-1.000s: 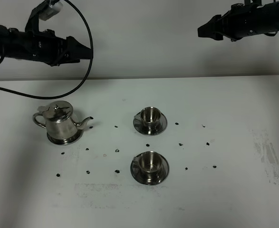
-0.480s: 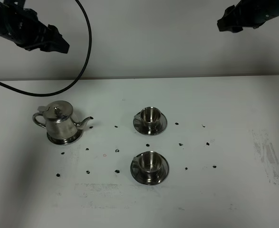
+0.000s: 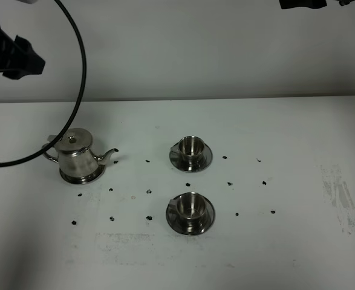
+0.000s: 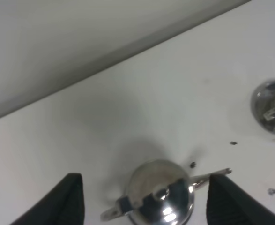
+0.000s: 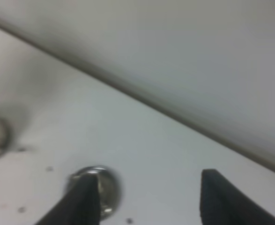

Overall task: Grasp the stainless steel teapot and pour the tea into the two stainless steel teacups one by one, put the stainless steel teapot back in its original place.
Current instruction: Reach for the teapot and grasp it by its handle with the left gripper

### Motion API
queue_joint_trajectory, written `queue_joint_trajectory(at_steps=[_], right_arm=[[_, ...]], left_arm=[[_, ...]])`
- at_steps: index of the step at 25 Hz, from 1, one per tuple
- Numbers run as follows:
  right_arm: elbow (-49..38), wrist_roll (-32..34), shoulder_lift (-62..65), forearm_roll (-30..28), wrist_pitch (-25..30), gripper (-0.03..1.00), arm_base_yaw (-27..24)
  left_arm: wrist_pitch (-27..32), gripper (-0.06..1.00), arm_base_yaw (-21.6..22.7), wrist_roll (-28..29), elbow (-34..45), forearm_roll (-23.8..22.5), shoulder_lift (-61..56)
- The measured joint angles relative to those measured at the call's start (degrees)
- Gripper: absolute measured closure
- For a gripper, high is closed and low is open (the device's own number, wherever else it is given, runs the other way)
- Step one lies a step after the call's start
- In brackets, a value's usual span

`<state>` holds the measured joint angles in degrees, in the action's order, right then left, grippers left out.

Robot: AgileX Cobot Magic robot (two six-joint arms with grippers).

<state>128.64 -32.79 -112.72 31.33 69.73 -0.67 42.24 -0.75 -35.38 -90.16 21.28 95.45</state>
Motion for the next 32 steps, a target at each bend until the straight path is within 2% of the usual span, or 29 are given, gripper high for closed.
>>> queue_joint_trajectory(at_steps=[6, 8, 14, 17, 20, 25, 28, 32], right_arm=[[-16.5, -4.7, 10.9, 2.3, -1.4, 0.51, 0.0], [-24.5, -6.3, 15.8, 2.3, -5.0, 0.52, 0.0], [-47.4, -7.6, 32.7, -0.3, -19.9, 0.52, 0.0], [-55.8, -5.5, 39.7, -0.9, -23.8, 0.52, 0.0], [-62.1, -2.5, 46.0, -2.1, -22.7, 0.52, 0.0], [-69.7, 2.7, 59.1, -5.7, -18.7, 0.52, 0.0], [-75.2, 6.5, 68.8, -7.8, -16.8, 0.52, 0.0], [-83.4, 13.6, 82.5, -14.3, -14.4, 0.52, 0.0]], left_arm=[[-11.4, 0.37, 0.0, -4.1, 13.6, -1.9, -8.7], [-13.2, 0.37, 0.0, -5.1, 15.8, -2.2, -9.9], [-13.7, 0.37, 0.0, -8.2, 16.3, -2.3, -10.1], [-13.6, 0.37, 0.0, -10.2, 16.3, -2.3, -10.1], [-12.0, 0.37, 0.0, -12.1, 16.3, -2.3, -10.1], [-5.5, 0.37, 0.0, -14.1, 16.6, -2.3, -10.1], [-4.6, 0.37, 0.0, -15.7, 16.6, -2.3, -10.1], [-2.6, 0.37, 0.0, -18.3, 16.6, -2.3, -10.1]])
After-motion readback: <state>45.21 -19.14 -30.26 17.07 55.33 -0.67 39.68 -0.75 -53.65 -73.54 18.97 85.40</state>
